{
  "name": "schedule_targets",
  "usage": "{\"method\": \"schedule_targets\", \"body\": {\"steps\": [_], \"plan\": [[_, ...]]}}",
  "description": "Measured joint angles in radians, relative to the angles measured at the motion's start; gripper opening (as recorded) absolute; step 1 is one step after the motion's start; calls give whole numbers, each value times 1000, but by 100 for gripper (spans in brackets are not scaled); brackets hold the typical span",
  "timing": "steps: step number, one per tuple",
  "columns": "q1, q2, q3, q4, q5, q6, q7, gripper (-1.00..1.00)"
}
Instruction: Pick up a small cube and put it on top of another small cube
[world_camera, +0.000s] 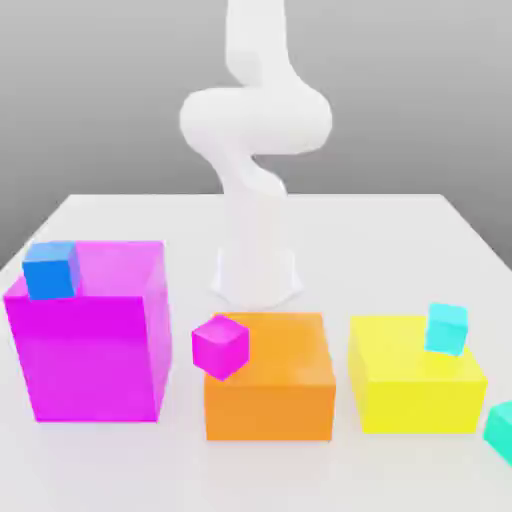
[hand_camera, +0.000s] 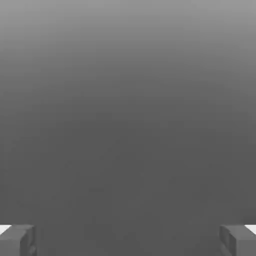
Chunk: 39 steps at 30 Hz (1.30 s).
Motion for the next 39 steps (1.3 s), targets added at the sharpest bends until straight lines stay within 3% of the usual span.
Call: {"method": "schedule_targets", "body": {"steps": [18, 30, 34, 35, 39], "plan": [[45, 659, 337, -1, -249, 164, 360, 0], [221, 1067, 396, -5, -320, 295, 531, 0], [297, 1212, 316, 25, -413, 392, 605, 0], [310, 1233, 299, 31, -428, 408, 616, -100], [310, 1233, 299, 30, -427, 409, 616, -100]]}}
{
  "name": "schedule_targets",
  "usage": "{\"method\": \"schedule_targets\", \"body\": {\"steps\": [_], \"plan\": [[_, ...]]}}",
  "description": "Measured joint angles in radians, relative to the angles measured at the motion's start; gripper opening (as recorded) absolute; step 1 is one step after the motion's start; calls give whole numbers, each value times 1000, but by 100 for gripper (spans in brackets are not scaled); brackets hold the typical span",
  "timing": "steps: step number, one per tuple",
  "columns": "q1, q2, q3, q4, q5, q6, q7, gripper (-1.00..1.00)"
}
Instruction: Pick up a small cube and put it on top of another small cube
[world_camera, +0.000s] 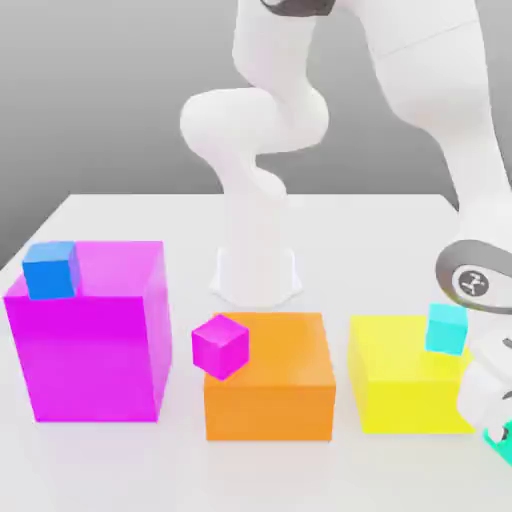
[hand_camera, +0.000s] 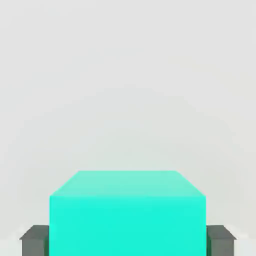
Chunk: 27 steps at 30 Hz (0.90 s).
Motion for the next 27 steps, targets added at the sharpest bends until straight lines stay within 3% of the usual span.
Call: {"method": "schedule_targets", "body": {"steps": [3, 8, 16, 27], "plan": [[-1, -3, 2, -1, 3, -2, -2, -100], [-76, -164, 79, -49, 118, -112, -90, -100], [-226, -426, -24, -195, 171, -235, -183, -100], [-386, -821, -212, -409, 352, -376, -390, -100]]}}
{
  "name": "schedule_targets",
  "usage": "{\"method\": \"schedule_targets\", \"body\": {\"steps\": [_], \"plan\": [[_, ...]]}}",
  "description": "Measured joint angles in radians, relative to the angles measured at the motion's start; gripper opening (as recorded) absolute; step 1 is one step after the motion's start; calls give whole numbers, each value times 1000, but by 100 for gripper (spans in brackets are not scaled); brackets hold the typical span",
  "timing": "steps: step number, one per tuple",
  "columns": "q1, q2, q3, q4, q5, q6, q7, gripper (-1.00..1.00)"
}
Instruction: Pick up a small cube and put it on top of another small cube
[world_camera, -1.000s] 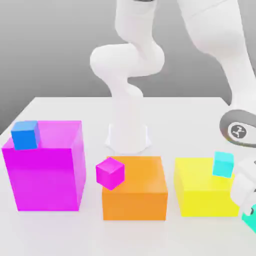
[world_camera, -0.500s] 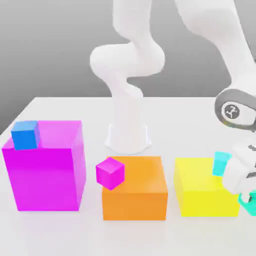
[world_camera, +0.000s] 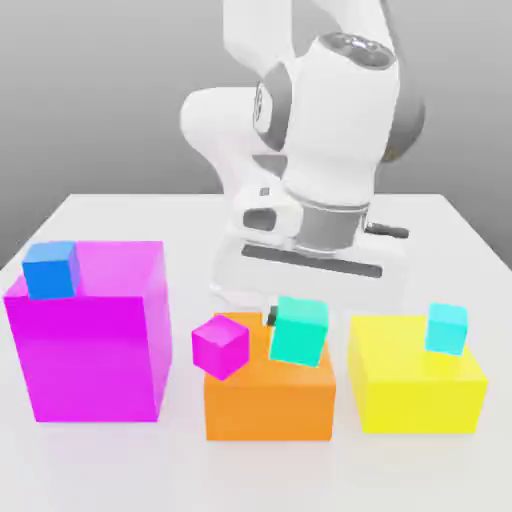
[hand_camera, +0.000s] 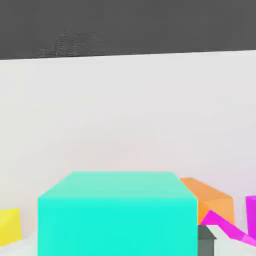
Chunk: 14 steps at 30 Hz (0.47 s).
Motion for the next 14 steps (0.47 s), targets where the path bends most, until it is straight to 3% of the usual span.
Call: {"method": "schedule_targets", "body": {"steps": [5, 10, 11, 14], "plan": [[-39, -180, -120, -97, 85, -62, -96, -100], [-53, -91, -136, -167, 105, 100, -117, -100], [-54, -65, -135, -178, 105, 138, -117, 100], [-54, -65, -135, -178, 105, 138, -117, 100]]}}
